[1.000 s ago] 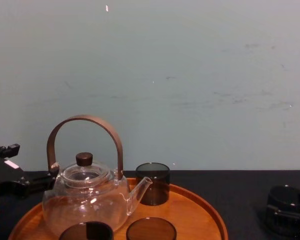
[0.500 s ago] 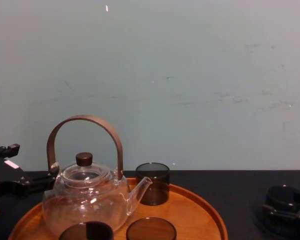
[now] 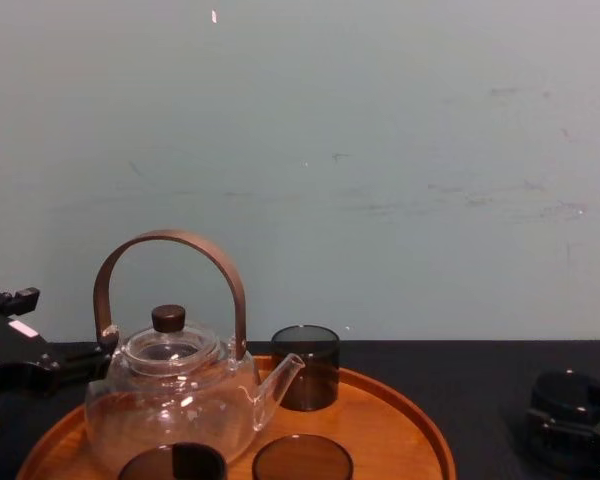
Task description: Pick up the glass from the table and place it on the tray.
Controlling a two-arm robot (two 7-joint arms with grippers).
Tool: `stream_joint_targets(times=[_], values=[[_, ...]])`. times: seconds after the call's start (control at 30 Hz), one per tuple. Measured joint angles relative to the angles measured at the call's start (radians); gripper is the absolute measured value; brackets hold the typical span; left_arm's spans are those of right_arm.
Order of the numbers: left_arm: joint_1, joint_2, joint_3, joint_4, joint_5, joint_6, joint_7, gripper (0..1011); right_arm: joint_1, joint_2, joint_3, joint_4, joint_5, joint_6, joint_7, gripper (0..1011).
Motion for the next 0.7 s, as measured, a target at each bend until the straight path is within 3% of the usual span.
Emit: stream_joint_targets(times=[0.2,0.7], values=[[0.0,0.0,0.0,0.0,0.0,0.0,0.0,1001,0.0,0.0,0.001,-0.001,0.001,0.001,-0.001,905],[0.0,0.0,0.0,0.0,0.0,0.0,0.0,1001,-0.002,0.0,0.001,-0.002,0.001,0.002,-0.002,905]])
